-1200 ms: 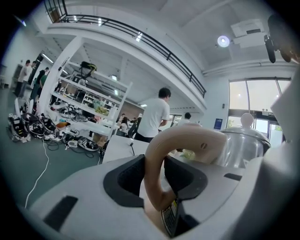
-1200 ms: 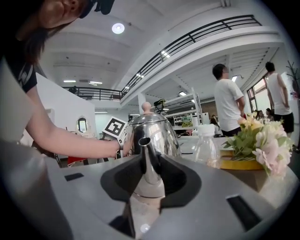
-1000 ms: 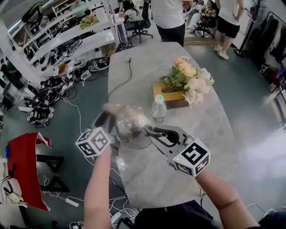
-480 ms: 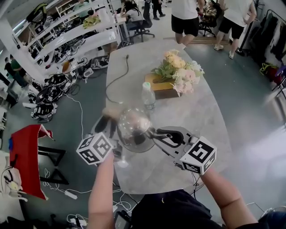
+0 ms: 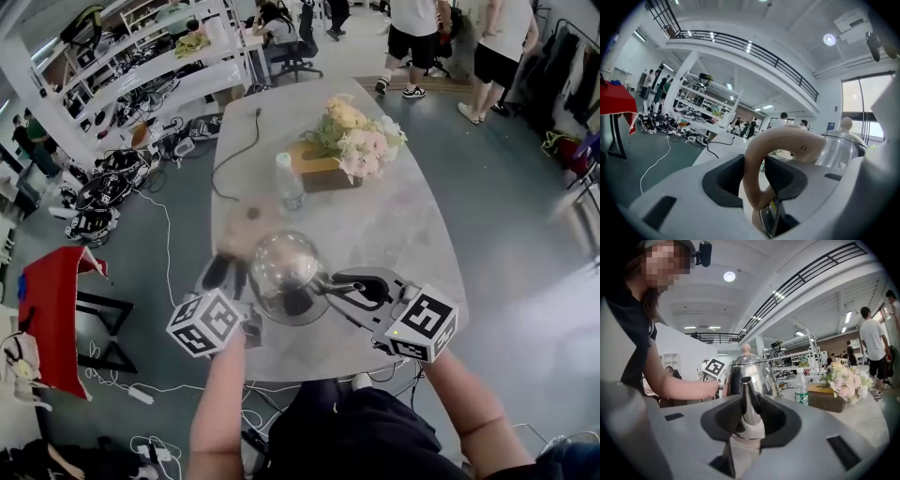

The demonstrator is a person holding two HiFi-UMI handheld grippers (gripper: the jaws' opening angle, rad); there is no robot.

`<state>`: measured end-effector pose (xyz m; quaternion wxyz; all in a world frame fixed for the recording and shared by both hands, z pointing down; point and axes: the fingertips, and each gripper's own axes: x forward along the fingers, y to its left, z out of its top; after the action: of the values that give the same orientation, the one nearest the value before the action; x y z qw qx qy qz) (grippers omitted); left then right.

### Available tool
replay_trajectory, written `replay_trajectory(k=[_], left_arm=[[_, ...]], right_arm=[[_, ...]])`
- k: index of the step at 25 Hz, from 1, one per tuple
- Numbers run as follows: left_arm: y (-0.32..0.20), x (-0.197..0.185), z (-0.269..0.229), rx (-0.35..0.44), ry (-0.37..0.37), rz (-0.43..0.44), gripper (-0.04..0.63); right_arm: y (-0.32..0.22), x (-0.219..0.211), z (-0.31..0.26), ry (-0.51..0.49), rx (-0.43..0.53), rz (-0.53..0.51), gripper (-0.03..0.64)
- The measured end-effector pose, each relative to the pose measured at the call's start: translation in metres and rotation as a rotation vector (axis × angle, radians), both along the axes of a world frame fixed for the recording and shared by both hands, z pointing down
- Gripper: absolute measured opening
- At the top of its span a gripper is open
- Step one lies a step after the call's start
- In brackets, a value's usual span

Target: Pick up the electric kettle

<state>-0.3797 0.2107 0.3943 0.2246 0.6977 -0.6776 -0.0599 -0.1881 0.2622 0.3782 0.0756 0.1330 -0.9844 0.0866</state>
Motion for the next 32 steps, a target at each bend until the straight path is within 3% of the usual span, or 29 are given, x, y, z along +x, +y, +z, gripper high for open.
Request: replay_trajectory(k=[17,32], left_arm=[[0.084,0.065,0.022,0.004,-0.002,-0.090,0.127],[0.094,0.075,0.030,0.005,0.020,-0.116,0.129]], right_arm=[[0.065,0.070,0.025,-0.017,-0.025,-0.086,0.103],[0.072,0.080,0.032,-0.054,-0.052,-0.095,0.103]])
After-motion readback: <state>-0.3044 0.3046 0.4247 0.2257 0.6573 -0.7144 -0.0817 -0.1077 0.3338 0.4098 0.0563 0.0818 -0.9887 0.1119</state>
